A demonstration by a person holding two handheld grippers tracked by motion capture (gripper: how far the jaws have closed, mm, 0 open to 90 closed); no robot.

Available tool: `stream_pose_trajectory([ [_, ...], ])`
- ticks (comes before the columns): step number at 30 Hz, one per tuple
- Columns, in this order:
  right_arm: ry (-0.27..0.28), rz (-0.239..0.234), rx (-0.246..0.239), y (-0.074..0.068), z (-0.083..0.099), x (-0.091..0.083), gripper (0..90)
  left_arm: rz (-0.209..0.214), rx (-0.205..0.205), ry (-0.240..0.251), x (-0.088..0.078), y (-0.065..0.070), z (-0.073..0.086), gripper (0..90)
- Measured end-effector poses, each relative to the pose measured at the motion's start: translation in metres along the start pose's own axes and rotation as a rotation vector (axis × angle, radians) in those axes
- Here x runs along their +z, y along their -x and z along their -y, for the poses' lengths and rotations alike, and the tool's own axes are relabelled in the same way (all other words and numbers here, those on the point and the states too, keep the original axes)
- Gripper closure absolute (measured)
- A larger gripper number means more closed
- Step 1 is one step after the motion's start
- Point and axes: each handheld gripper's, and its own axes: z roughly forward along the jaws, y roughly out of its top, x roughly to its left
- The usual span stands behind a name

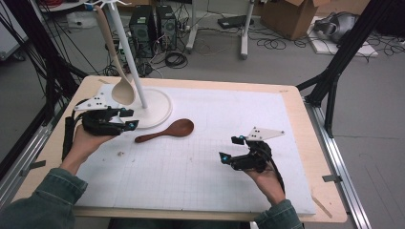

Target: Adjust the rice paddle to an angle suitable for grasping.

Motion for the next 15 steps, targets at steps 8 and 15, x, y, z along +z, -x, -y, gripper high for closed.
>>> stream_pose_trajectory([
  [8, -0.006, 0.000, 0.007, 0.002, 0.003, 0.000, 18.8, 0.022, 0.012, -0.058, 0.028, -0.007, 0.021, 52.7],
  [15, -0.007, -0.003, 0.011, 0.004, 0.005, 0.000, 18.8, 0.036, 0.031, -0.082, 0.050, -0.011, 0.030, 52.2],
])
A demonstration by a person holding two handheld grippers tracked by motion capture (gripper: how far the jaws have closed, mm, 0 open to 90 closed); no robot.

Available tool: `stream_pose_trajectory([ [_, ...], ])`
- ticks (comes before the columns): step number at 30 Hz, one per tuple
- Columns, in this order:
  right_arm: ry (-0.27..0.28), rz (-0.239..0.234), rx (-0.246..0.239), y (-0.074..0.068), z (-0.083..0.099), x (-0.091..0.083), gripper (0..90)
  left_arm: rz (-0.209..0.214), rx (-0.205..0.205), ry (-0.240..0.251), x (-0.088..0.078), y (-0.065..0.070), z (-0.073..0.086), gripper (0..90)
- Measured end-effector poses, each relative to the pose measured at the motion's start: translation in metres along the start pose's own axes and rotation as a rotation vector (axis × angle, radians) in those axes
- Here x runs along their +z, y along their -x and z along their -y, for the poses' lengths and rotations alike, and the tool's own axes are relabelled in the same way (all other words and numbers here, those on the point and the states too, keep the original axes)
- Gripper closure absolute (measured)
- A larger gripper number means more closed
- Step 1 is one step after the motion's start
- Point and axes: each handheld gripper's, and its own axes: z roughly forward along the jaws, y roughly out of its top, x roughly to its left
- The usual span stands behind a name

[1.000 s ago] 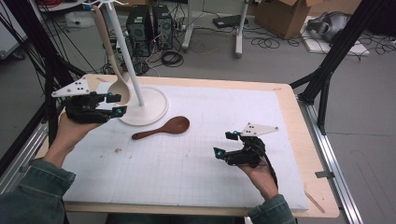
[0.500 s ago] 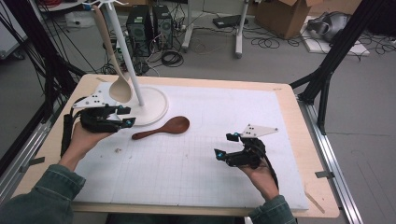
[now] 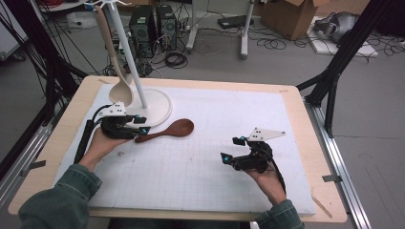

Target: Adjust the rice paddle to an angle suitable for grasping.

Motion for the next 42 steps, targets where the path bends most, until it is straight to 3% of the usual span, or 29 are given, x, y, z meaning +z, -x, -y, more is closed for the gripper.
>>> stream_pose_trajectory([
  [9, -0.007, -0.001, -0.001, -0.001, 0.000, 0.002, 18.8, 0.011, -0.025, -0.053, 0.019, -0.006, 0.011, 53.8],
  [14, -0.011, -0.006, 0.002, -0.001, 0.000, 0.003, 18.8, -0.003, -0.014, -0.078, 0.026, -0.005, 0.014, 56.7],
  [24, -0.015, -0.014, -0.005, -0.002, 0.000, 0.007, 18.8, -0.018, -0.023, -0.154, 0.035, -0.009, 0.021, 62.9],
  [28, -0.016, -0.015, -0.009, -0.003, 0.000, 0.008, 18.8, -0.007, -0.035, -0.157, 0.036, -0.010, 0.022, 64.1],
  [34, -0.015, -0.019, -0.012, -0.003, 0.000, 0.009, 18.8, 0.003, -0.020, -0.209, 0.042, -0.007, 0.025, 65.9],
  [42, -0.015, -0.021, -0.006, -0.004, 0.000, 0.009, 18.8, 0.016, 0.001, -0.214, 0.043, -0.004, 0.023, 72.1],
])
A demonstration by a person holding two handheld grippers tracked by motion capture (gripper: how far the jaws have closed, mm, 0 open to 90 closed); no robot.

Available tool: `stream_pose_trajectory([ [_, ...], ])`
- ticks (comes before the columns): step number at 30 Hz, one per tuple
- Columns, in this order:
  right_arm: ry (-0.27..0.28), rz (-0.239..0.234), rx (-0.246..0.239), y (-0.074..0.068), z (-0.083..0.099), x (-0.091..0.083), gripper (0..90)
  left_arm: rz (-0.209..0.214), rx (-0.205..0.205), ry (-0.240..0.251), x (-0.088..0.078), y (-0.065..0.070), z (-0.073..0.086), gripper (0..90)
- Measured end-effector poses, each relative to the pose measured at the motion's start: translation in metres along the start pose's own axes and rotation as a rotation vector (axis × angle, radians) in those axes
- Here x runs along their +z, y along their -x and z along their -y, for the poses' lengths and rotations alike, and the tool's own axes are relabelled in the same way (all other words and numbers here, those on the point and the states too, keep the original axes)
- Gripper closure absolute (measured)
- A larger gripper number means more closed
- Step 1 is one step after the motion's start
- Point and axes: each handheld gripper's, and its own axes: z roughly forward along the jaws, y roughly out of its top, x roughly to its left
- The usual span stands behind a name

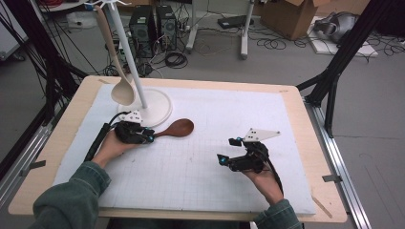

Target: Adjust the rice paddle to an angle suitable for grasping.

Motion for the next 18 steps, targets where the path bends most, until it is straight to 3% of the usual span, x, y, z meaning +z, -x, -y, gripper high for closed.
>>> stream_pose_trajectory([
  [18, -0.002, -0.006, -0.008, -0.002, -0.002, 0.003, 18.8, 0.106, 0.065, -0.031, -0.001, 0.017, -0.005, 73.6],
])
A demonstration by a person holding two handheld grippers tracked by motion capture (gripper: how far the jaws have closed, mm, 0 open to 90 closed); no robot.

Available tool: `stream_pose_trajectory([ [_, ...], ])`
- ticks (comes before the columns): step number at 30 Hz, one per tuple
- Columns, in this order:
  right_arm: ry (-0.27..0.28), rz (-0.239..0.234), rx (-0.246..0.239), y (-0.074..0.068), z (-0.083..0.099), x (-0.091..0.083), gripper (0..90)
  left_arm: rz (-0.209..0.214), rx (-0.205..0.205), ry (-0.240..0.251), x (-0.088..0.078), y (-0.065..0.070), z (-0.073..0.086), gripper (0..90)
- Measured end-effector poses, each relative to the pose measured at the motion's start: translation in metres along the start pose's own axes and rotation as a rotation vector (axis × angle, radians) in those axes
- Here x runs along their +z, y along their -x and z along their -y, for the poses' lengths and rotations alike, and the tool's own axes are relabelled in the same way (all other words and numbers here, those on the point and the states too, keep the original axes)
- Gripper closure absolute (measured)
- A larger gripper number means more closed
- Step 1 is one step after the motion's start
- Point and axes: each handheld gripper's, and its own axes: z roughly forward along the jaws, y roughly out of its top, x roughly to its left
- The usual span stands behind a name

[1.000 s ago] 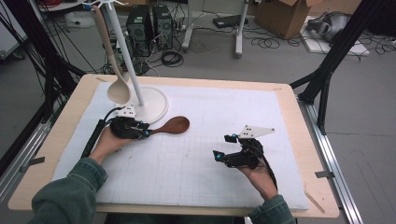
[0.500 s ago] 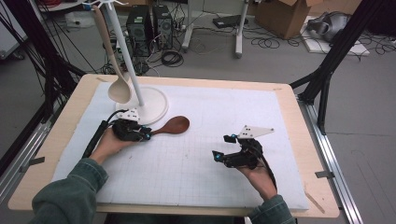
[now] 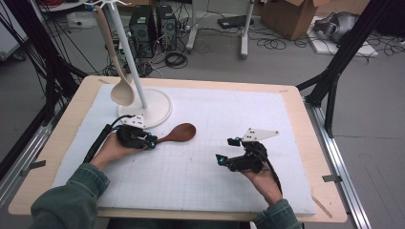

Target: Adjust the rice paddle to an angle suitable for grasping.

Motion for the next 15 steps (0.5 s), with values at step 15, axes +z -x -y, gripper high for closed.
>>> stream_pose_trajectory([
  [15, -0.010, -0.005, -0.003, -0.003, -0.002, 0.002, 18.8, 0.119, 0.076, -0.027, 0.003, 0.027, -0.009, 73.6],
])
